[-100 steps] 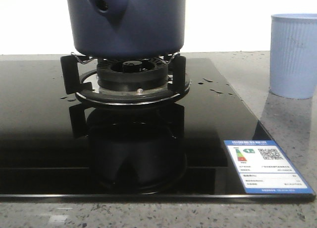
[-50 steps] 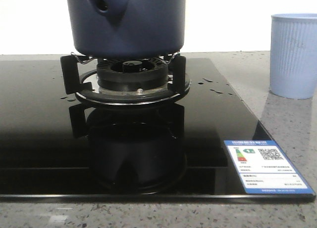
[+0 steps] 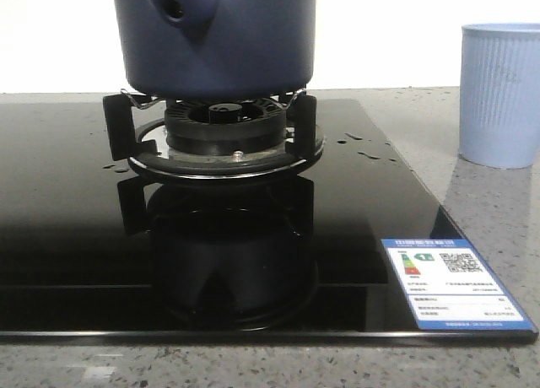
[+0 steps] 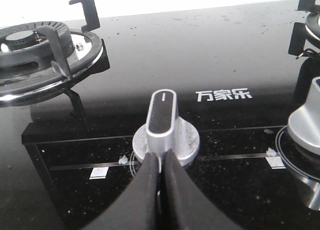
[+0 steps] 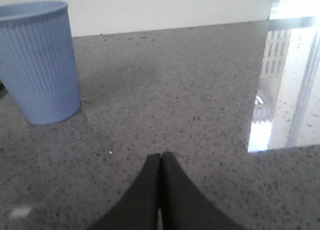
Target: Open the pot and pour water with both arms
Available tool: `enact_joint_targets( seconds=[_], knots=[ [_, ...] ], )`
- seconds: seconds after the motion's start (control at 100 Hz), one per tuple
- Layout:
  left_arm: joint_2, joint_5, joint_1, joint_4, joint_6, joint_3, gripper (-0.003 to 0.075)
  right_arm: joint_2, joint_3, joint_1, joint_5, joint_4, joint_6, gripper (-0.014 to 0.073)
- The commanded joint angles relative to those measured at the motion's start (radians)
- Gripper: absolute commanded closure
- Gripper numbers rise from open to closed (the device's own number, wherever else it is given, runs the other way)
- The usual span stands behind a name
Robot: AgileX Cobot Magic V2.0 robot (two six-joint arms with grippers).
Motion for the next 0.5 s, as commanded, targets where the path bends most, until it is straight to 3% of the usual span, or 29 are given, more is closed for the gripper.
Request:
enact_joint_targets(
  seconds=[0.0, 0.07, 0.49],
  knots=[
    [-0.026, -0.047, 0.001, -0.013, -0.012, 0.033, 0.0739, -0.04, 0.026, -0.006, 0.037, 0.001, -0.012, 0.066],
    [-0.026, -0.047, 0.001, -0.013, -0.012, 0.033, 0.0739, -0.041, 0.026, -0.006, 0.1, 0.001, -0.012, 0.066],
    [-0.026, -0.047, 0.001, -0.013, -0.012, 0.033, 0.0739, -0.043, 0.026, -0.006, 0.101, 0.001, -0.012, 0.066]
  ],
)
